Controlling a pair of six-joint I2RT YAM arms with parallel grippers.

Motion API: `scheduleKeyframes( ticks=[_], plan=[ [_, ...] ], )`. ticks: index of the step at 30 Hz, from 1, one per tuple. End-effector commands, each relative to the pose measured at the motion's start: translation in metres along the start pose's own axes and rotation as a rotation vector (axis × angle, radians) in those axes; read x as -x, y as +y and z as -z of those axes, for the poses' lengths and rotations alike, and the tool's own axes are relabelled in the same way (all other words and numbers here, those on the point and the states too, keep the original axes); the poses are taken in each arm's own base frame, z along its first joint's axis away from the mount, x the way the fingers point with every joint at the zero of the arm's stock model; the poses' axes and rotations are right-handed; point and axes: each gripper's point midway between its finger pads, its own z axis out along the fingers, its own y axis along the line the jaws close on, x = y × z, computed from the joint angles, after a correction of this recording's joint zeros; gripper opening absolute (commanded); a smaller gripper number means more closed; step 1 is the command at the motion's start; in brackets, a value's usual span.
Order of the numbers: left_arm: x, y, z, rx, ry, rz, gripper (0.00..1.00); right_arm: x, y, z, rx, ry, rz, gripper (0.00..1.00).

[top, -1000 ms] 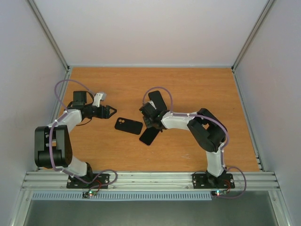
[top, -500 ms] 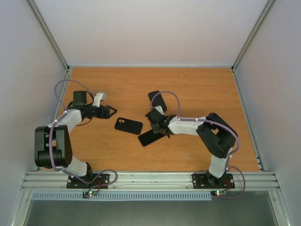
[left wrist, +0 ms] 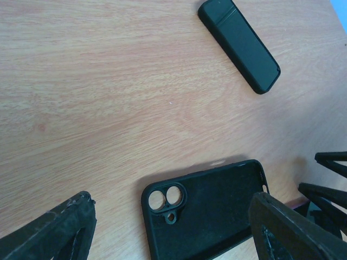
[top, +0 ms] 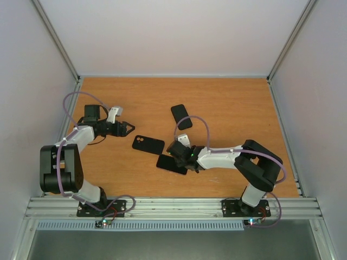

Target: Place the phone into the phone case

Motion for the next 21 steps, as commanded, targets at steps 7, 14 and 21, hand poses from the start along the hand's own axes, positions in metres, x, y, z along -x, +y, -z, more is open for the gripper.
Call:
scheduleKeyframes(
  ticks=[7, 14, 21],
  plan=[
    [0.007, -0.001, -0.002, -0.018, -0.009, -0.017, 0.77, -0.023, -0.013, 0.036, 0.028, -0.027, -0.029, 0.92],
    [0.007, 0.001, -0.002, -0.011, -0.008, -0.018, 0.77, 0.008, 0.004, 0.080, 0.252, -0.168, -0.053, 0.99],
    [0.006, 0.002, -0.003, -0.010, -0.004, -0.014, 0.78, -0.015, 0.042, 0.077, 0.460, -0.114, 0.062, 0.98]
  ],
)
